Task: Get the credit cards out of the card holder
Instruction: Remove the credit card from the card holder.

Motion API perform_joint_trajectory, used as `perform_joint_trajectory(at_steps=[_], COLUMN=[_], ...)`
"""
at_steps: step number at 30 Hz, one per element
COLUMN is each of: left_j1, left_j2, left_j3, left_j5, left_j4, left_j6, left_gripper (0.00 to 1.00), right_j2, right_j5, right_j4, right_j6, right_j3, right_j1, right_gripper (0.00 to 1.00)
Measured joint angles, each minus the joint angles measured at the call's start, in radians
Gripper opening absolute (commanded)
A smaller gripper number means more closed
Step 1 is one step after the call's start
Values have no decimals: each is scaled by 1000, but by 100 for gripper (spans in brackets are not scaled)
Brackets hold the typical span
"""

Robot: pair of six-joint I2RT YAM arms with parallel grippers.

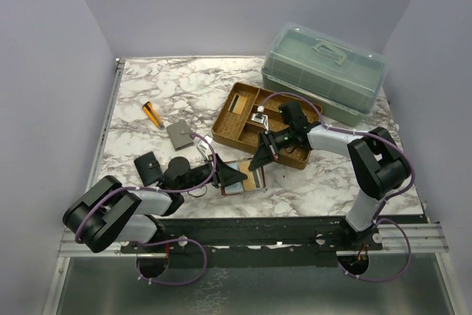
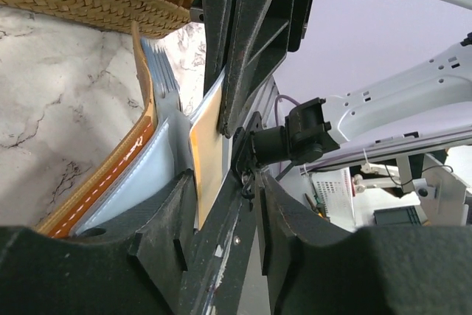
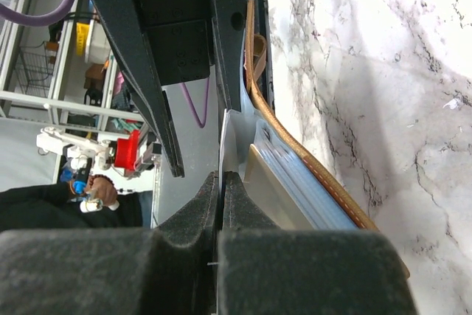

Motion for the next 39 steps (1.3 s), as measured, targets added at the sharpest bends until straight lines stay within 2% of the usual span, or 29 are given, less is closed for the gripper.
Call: perform_joint_trajectory(at_steps=[2, 5, 11, 13, 19, 24, 31, 39], left_j1=[0, 0, 0, 0, 5, 48, 115, 159], left_j2=[2, 16, 52, 70, 126, 106, -111, -265], left_j3=[0, 1, 3, 5, 7, -22, -57, -58], left_j5=[0, 0, 1, 5, 20, 32, 51, 55], left_j4=[5, 21, 62, 83, 167, 188, 30, -140], left_j6=[-9, -21, -53, -64, -91, -94, -51, -14], left_gripper=[43, 37, 13, 0, 0, 0, 0, 0], right_j2=[0, 0, 0, 0, 0, 0, -7, -19], right_j5=[-8, -17, -35, -42, -49, -47, -53, -52], right_j4=[8, 23, 43, 51, 52, 52, 61, 55], right_j6=[6, 18, 44, 51, 54, 51, 51, 36], right_j3=[-3, -10, -14, -14, -14, -14, -15, -27], right_j1=[0, 0, 0, 0, -8, -11, -14, -44], right_gripper=[0, 0, 0, 0, 0, 0, 0, 0])
